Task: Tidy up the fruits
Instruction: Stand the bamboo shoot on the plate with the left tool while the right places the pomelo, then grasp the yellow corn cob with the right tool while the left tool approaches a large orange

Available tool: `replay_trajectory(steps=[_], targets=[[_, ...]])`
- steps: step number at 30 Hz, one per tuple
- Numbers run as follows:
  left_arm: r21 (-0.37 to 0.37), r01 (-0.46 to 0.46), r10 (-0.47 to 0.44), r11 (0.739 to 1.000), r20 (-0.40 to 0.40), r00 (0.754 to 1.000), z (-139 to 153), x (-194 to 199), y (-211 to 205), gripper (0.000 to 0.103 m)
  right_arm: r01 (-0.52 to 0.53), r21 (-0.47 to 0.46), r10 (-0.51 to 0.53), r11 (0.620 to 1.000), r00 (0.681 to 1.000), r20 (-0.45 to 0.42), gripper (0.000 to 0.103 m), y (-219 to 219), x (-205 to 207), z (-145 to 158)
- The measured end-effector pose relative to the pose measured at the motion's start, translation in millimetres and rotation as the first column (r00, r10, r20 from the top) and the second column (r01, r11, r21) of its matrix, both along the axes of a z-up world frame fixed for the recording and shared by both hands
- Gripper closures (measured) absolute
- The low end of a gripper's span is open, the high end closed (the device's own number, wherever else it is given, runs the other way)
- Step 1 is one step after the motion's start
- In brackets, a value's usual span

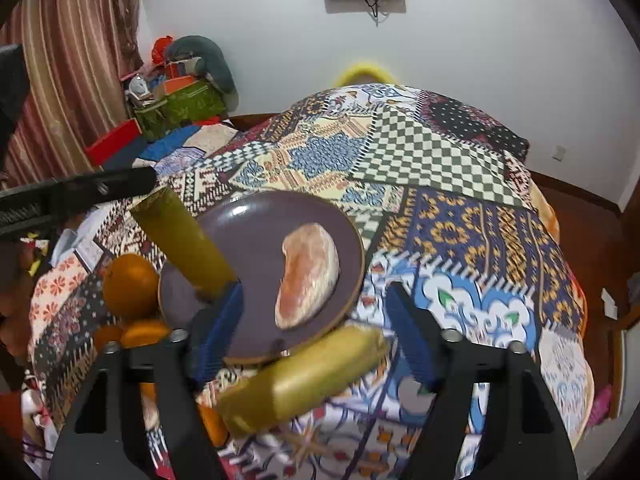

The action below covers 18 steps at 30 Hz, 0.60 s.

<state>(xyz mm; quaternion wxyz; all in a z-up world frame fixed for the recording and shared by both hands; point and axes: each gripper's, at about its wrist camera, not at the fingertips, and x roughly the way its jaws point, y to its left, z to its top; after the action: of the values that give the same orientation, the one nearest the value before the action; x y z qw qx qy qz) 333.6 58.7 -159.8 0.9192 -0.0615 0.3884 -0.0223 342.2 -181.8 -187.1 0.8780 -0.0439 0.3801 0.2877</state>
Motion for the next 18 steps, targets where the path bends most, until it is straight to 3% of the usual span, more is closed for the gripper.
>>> replay_trajectory(steps=[18], targets=[[-0.001,0.031,-0.031,1.000,-0.050,0.998,-16,-73,-16,0.038,0.002,-0.060,-0.008,0.998,0.995,-0.104,0.023,0,-25,-33]])
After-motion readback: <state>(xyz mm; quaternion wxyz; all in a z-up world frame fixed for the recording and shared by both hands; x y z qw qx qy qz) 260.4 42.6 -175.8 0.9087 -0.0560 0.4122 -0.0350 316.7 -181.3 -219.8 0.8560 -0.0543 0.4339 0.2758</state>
